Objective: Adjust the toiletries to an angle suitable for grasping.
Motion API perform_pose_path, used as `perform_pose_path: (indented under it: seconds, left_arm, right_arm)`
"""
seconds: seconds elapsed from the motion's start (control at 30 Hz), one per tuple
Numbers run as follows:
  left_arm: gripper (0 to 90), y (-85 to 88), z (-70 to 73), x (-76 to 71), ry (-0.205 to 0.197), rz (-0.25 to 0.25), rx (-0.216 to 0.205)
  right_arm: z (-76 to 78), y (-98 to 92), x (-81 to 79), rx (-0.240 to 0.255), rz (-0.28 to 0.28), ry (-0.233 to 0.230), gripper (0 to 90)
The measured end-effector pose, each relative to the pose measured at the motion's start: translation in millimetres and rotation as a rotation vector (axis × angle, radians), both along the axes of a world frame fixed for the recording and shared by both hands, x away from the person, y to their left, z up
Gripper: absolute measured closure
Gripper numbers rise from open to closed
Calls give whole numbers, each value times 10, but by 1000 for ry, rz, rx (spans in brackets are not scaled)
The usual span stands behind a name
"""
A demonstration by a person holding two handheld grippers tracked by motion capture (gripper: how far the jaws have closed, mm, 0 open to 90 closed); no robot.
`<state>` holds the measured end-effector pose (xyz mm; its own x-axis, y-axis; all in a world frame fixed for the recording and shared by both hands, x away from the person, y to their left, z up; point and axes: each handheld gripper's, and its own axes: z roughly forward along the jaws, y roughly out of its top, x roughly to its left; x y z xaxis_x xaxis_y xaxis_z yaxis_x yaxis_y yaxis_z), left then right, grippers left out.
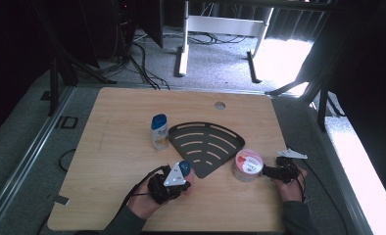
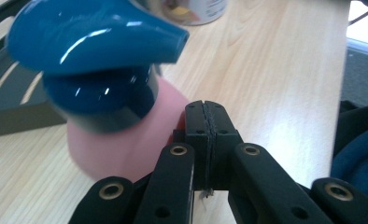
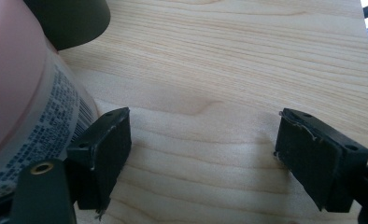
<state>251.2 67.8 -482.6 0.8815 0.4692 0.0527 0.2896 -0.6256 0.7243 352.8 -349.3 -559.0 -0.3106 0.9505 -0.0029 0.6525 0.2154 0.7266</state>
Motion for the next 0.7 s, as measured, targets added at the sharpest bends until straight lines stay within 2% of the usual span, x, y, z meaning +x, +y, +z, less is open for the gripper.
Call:
perform_pose_path:
  seconds: [0.17, 0.4, 0.5, 0.57, 0.6, 0.7]
  left_arm:
    - [891, 49, 5, 33, -11, 53, 15]
    - [884, -134, 6, 45, -33, 20, -14]
    - [880, -216, -34, 89, -21, 27, -28]
    - [881, -251, -64, 110, -22, 38, -16]
    - [884, -257, -77, 118, -22, 45, -10]
    - [895, -238, -94, 134, -12, 50, -28]
  right_arm:
    - [0, 0, 0, 0, 0, 0, 179]
    - [0, 0, 0, 0, 0, 0, 179]
    - [0, 0, 0, 0, 0, 0, 179]
    - [0, 0, 0, 0, 0, 0, 179]
    - [0, 0, 0, 0, 0, 0, 179]
    - [0, 0, 0, 0, 0, 0, 179]
